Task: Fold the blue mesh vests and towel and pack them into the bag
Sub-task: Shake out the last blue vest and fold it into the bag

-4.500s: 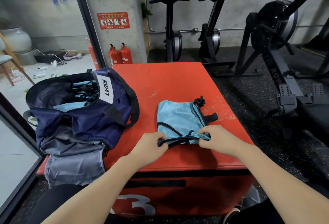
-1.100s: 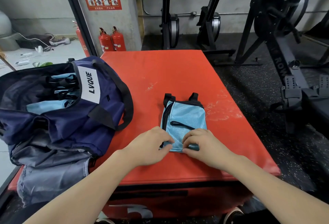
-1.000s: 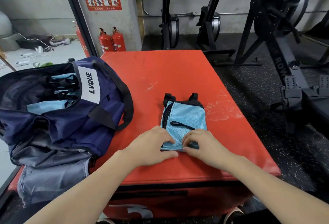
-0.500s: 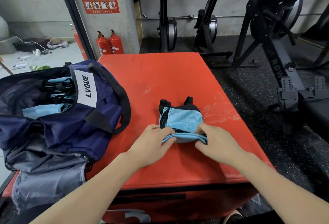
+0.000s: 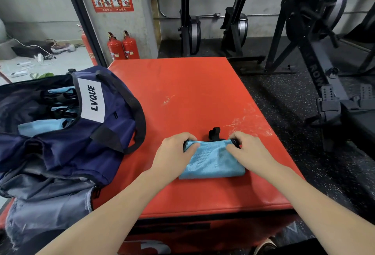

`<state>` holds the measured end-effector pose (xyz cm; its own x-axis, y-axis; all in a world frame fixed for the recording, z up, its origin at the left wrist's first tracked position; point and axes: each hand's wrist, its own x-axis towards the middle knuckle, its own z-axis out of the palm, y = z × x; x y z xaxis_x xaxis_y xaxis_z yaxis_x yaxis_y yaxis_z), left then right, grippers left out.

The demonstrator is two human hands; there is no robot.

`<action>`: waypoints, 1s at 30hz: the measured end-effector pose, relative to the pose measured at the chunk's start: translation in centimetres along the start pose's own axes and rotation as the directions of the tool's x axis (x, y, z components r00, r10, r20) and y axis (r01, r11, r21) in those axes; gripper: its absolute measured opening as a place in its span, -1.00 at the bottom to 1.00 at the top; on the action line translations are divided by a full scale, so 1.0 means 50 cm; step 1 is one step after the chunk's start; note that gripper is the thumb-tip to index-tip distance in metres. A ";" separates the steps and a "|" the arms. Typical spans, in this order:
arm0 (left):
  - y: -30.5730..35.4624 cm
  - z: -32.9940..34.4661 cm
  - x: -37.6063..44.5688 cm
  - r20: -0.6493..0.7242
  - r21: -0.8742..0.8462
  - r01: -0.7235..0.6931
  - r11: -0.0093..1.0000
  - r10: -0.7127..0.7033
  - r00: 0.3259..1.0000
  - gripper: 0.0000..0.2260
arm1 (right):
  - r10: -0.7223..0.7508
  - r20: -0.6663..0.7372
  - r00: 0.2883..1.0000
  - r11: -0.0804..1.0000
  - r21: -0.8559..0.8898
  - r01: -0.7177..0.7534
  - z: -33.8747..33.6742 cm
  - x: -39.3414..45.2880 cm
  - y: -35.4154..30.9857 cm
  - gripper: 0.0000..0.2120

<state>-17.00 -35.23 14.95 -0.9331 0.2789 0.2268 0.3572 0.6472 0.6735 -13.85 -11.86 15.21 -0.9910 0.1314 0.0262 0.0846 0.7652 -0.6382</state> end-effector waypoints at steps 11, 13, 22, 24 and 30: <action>-0.017 0.024 0.024 0.066 0.221 -0.277 0.935 0.269 0.961 -0.67 | 0.121 0.016 0.993 0.968 -0.223 -0.114 0.018 0.025 0.025 -0.72; -0.010 0.026 0.022 0.174 0.188 -0.316 0.930 0.285 0.943 -0.72 | 0.114 0.009 0.993 0.964 -0.241 -0.108 0.018 0.024 0.023 -0.71; 0.051 0.001 0.004 0.263 0.569 -0.163 0.806 0.009 0.965 -0.70 | 0.122 -0.112 0.986 0.973 -0.183 -0.141 0.012 0.009 0.011 -0.67; 0.066 0.003 -0.010 0.267 0.489 -0.090 0.868 -0.051 0.962 -0.61 | 0.142 -0.075 0.987 0.975 -0.164 -0.153 0.013 0.005 0.002 -0.64; 0.069 0.014 -0.033 0.330 0.224 0.033 0.974 -0.107 0.938 -0.71 | 0.140 0.075 0.987 0.986 -0.101 -0.132 0.031 -0.007 -0.021 -0.65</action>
<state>-14.23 -32.95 16.40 -0.8999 0.4263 -0.0918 0.3266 0.7984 0.5059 -13.72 -13.69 14.71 -0.9744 0.1895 -0.1208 0.2245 0.8011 -0.5548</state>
